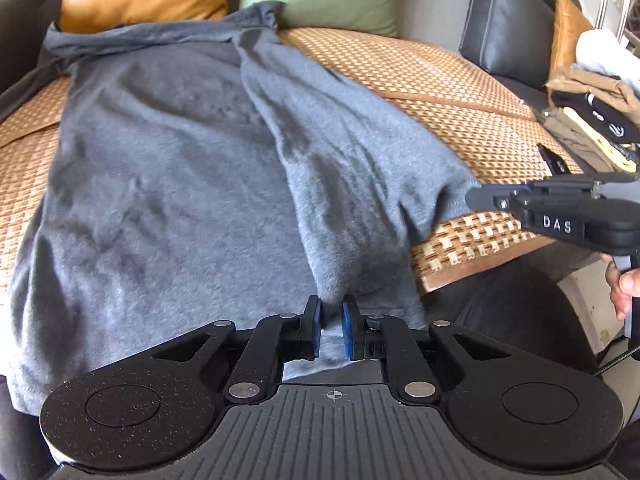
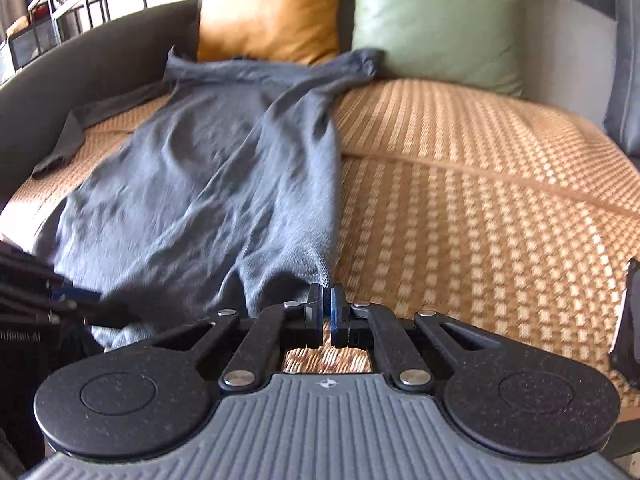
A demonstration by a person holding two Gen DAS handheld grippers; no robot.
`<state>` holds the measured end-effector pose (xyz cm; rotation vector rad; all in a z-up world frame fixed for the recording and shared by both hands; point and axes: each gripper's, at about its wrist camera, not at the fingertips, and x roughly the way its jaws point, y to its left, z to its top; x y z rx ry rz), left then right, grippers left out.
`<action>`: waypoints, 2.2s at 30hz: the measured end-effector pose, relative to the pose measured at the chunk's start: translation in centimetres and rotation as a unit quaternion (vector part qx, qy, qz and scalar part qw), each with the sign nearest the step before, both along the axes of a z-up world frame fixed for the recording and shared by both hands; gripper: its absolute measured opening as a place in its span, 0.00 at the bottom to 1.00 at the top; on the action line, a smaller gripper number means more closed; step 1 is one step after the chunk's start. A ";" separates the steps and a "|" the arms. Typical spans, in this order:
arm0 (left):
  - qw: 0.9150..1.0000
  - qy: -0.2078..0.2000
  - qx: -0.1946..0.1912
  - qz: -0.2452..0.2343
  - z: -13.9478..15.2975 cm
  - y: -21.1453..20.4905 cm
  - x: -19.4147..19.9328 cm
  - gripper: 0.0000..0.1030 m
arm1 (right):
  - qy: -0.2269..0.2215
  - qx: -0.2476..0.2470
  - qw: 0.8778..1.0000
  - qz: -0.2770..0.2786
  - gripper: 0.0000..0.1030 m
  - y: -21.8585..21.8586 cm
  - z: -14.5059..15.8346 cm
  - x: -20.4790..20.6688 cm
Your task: Fold clothes
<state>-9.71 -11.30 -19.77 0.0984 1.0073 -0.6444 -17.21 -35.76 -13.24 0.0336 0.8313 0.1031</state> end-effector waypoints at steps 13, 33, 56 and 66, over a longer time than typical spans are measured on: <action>0.996 -0.035 -0.066 0.039 4.7 0.4 9.1 0.45 | -0.004 0.074 0.997 0.004 0.42 -1.7 2.1 1.9; 0.989 -0.010 -0.049 0.138 0.5 -6.7 29.1 0.00 | 0.080 0.182 0.980 0.022 0.03 -3.9 0.0 5.0; 0.979 -0.008 0.021 0.204 1.4 14.9 13.1 0.57 | 0.047 0.134 0.988 0.067 0.38 3.4 2.4 1.8; 0.979 -0.039 0.012 0.198 1.5 14.5 11.8 0.00 | 0.066 0.148 0.983 0.090 0.40 6.9 1.7 1.9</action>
